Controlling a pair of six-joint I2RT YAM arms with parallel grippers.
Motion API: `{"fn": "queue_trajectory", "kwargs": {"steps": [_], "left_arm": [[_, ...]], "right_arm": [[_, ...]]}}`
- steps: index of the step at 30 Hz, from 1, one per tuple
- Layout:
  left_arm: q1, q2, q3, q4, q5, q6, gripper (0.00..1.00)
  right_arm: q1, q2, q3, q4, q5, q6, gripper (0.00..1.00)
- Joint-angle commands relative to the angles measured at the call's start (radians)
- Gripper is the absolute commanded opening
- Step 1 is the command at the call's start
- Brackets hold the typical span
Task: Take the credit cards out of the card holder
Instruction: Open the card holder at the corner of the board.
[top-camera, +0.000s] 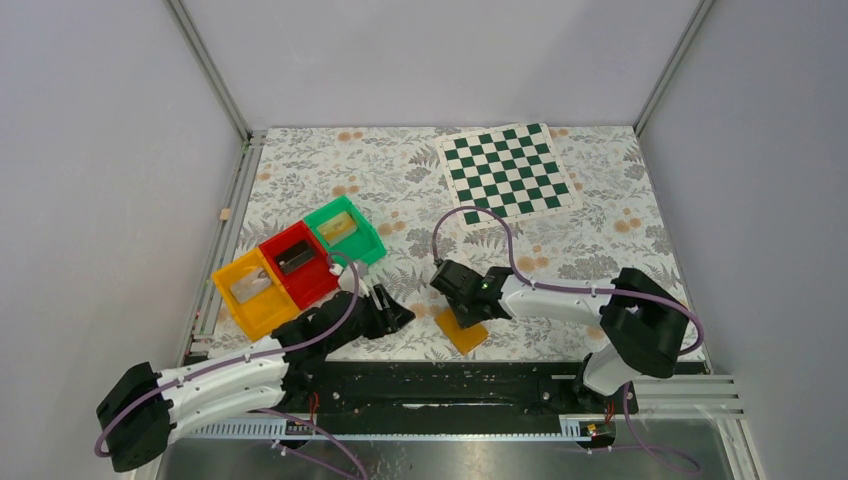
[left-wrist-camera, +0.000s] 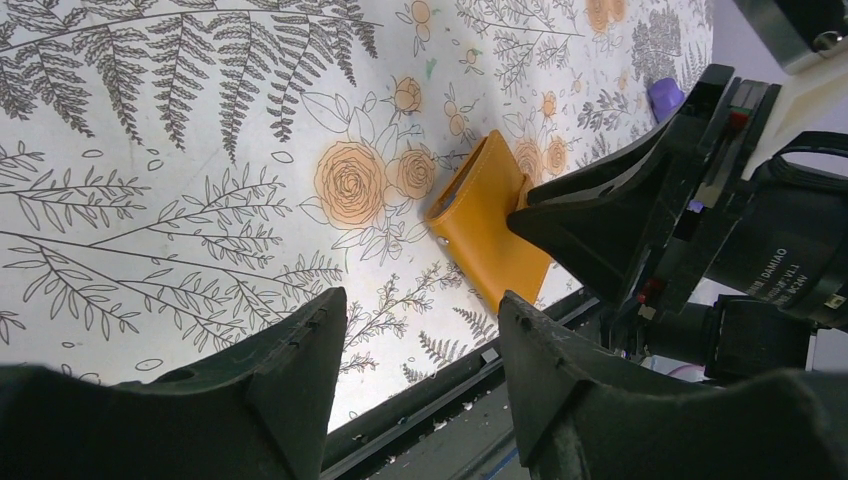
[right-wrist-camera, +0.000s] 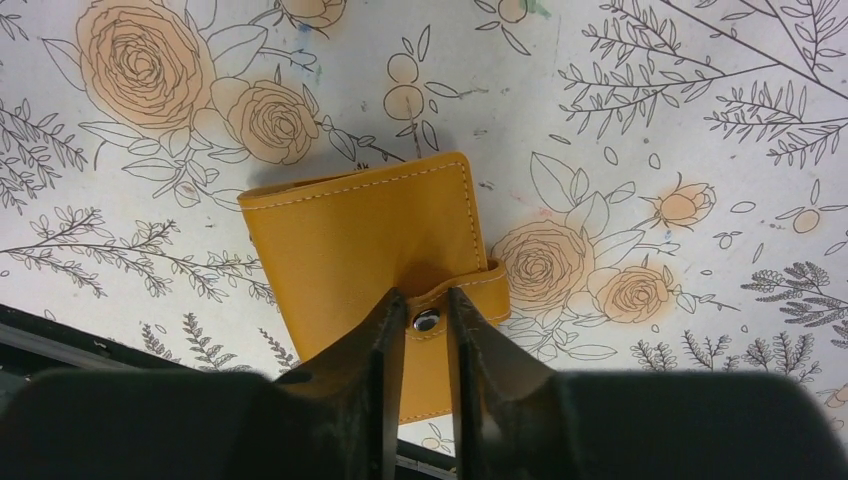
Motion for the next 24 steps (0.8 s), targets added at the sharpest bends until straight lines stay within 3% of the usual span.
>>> {"fn": "queue_trajectory", "kwargs": {"steps": [1,9,14,24], "left_arm": [[-0.002,0.013,0.011,0.062,0.000,0.003,0.57],[-0.001,0.095,0.061,0.075,0.037,0.056,0.64],[-0.003,0.145,0.066,0.113,0.057,0.045,0.65],[-0.008,0.258,0.113,0.158,0.118,0.035,0.57]], "right_arm": [[0.007,-0.005,-0.033,0.005,0.032,0.022,0.22],[0.007,-0.081,-0.078,0.103,-0.038,0.075,0.00],[0.006,-0.135,-0.102,0.152,-0.067,0.091,0.00],[0.003,-0.356,-0.151,0.185,-0.068,0.153,0.00]]}}
